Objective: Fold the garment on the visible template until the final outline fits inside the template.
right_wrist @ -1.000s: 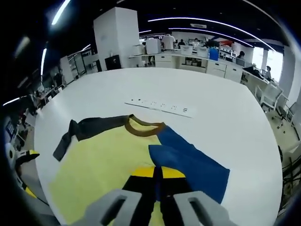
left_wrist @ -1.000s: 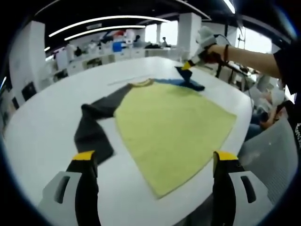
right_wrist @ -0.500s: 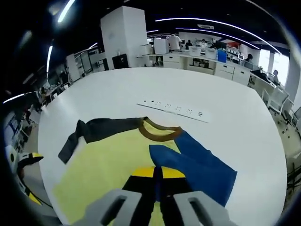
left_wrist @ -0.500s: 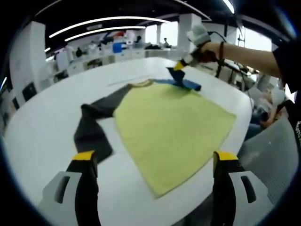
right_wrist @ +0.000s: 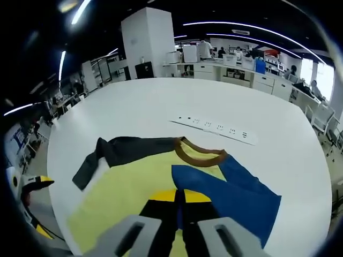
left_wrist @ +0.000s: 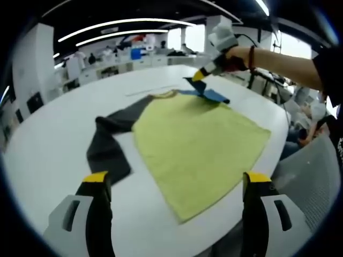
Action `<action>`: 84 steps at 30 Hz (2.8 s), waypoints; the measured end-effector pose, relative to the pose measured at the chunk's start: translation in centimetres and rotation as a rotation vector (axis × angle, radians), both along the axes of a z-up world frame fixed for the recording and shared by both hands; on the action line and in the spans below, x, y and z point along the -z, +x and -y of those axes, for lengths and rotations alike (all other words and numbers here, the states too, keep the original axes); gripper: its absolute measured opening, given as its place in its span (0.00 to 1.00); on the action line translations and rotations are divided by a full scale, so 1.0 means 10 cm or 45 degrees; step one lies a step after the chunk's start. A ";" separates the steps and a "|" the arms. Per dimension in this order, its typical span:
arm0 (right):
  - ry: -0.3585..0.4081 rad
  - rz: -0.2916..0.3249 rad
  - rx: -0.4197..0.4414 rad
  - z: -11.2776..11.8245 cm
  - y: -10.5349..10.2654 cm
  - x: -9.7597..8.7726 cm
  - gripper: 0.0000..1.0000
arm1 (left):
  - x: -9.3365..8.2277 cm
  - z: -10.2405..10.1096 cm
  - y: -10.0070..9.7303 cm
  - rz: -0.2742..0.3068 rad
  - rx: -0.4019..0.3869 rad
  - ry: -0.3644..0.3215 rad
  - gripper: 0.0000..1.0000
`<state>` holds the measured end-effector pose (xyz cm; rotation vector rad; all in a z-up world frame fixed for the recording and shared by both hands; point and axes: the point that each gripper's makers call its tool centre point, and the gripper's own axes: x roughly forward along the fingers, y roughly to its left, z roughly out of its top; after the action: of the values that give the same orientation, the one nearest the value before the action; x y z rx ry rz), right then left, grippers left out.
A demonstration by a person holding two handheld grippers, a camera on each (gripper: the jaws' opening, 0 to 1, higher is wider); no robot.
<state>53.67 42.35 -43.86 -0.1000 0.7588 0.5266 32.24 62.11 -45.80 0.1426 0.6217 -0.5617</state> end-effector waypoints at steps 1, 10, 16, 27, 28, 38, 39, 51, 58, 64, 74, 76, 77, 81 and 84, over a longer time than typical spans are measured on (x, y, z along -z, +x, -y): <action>0.003 -0.001 -0.003 -0.03 0.00 0.00 0.00 | 0.00 0.00 0.00 -0.001 0.000 -0.002 0.98; 0.037 -0.009 -0.041 -0.30 -0.06 0.02 0.00 | 0.00 -0.02 -0.02 0.001 -0.006 0.000 0.98; 0.059 -0.011 -0.049 -0.44 -0.09 0.00 0.00 | 0.04 -0.04 -0.07 -0.013 -0.015 0.000 0.99; 0.071 0.010 -0.117 -0.75 -0.17 -0.07 0.00 | 0.05 -0.04 -0.08 -0.014 -0.018 -0.003 0.98; 0.076 0.010 -0.121 -0.77 -0.17 -0.08 0.00 | 0.05 -0.04 -0.08 -0.014 -0.018 -0.003 0.98; 0.078 0.010 -0.184 -1.01 -0.28 -0.05 0.00 | -0.02 -0.04 -0.03 0.005 -0.043 -0.059 0.98; 0.079 0.009 -0.187 -1.02 -0.28 -0.05 0.00 | -0.02 -0.05 -0.03 0.005 -0.042 -0.052 0.98; 0.096 0.004 -0.229 -1.19 -0.35 -0.02 0.00 | 0.05 -0.06 -0.05 -0.017 -0.054 -0.060 0.98; 0.090 -0.018 -0.230 -1.23 -0.32 0.09 0.00 | 0.02 -0.07 -0.04 -0.004 -0.061 -0.062 0.98; 0.095 -0.046 -0.246 -1.31 -0.32 0.27 0.00 | 0.05 -0.09 -0.05 -0.013 -0.071 -0.061 0.98; 0.106 -0.109 -0.277 -1.43 -0.35 0.60 0.00 | 0.07 -0.15 -0.04 -0.028 -0.102 -0.084 0.98; 0.142 -0.138 -0.292 -1.47 -0.38 0.65 0.01 | 0.07 -0.16 -0.04 -0.028 -0.106 -0.083 0.98; 0.160 -0.152 -0.303 -1.49 -0.41 0.66 0.02 | 0.08 -0.17 -0.03 -0.027 -0.111 -0.084 0.97; 0.168 -0.167 -0.291 -1.46 -0.42 0.65 0.03 | 0.09 -0.17 -0.02 -0.028 -0.120 -0.091 0.97; 0.177 -0.148 -0.262 -1.38 -0.37 0.57 0.07 | 0.09 -0.15 -0.03 -0.029 -0.110 -0.085 0.97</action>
<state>49.98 56.18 -49.57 -0.0179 0.8277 0.7846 31.93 63.65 -46.69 0.0464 0.6272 -0.5003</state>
